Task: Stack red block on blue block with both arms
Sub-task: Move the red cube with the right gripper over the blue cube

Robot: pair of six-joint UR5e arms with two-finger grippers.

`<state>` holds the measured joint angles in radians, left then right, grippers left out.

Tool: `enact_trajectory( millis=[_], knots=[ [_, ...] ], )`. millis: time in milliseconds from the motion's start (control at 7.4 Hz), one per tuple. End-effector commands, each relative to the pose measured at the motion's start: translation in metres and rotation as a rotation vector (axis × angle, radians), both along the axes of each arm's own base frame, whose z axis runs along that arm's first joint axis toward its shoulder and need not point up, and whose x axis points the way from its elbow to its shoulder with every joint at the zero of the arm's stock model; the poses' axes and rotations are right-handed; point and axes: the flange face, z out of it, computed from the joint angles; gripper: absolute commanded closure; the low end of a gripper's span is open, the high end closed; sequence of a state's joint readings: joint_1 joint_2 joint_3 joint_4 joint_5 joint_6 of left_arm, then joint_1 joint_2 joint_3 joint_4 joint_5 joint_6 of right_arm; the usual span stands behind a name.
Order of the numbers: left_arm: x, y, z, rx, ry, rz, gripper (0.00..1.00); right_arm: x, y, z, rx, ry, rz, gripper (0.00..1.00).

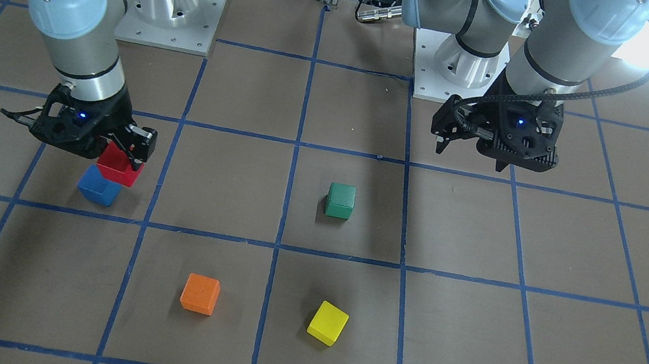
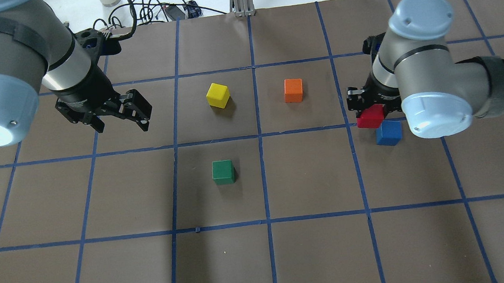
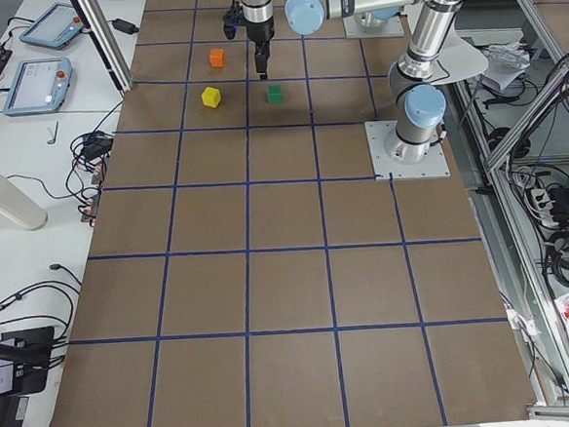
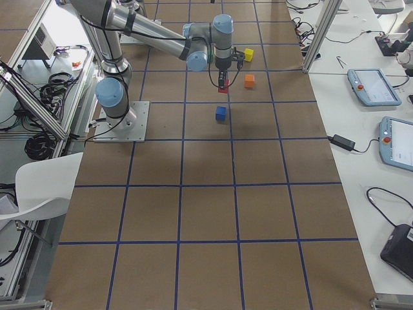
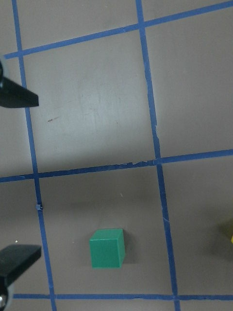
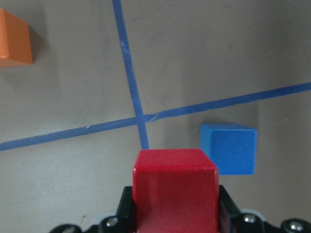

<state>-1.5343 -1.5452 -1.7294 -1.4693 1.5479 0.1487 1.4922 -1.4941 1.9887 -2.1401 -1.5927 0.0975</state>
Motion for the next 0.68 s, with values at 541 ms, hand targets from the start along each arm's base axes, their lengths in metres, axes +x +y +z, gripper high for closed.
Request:
enact_trajectory(
  millis=[541],
  knots=[
    [0.004, -0.003, 0.006, -0.028, -0.010, 0.003, 0.00, -0.062, 0.003, -0.029, -0.047, -0.027, 0.036, 0.80]
  ],
)
